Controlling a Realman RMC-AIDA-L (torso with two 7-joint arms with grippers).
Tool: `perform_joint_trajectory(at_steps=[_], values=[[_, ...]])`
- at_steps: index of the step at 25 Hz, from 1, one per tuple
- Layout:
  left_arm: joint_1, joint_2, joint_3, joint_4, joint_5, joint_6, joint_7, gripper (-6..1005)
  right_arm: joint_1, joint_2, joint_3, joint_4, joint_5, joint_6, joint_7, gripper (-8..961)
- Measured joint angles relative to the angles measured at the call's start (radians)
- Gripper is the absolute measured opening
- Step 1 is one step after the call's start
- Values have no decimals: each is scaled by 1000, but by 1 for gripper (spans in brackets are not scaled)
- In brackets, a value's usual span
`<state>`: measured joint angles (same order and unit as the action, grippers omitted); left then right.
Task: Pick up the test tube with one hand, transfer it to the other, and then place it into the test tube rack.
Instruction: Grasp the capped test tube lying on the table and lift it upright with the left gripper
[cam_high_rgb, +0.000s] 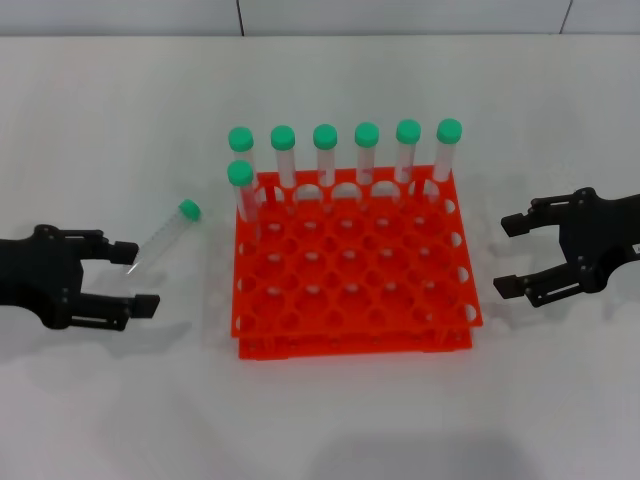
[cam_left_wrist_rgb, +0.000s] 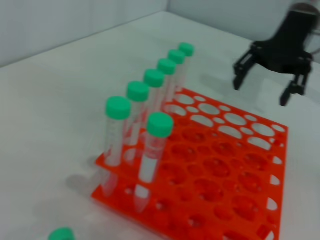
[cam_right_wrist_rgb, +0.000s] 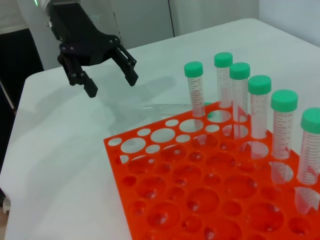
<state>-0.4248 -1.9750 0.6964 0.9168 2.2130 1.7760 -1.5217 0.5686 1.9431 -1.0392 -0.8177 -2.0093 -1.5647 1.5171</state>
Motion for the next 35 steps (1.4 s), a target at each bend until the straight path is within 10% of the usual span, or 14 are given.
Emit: perform_joint_trajectory(at_steps=[8,25,35], values=[[57,-55,1,246,15,39,-288,748,-5,5,-1,0,0,8,-21,856],[-73,-47,14,324,354,-25,-600,717,-5,19,1,0,-1,32,-33,855],[-104,-45,223,263,388,-168,-696,699,4,30,0,0,-2,43,-33,856]])
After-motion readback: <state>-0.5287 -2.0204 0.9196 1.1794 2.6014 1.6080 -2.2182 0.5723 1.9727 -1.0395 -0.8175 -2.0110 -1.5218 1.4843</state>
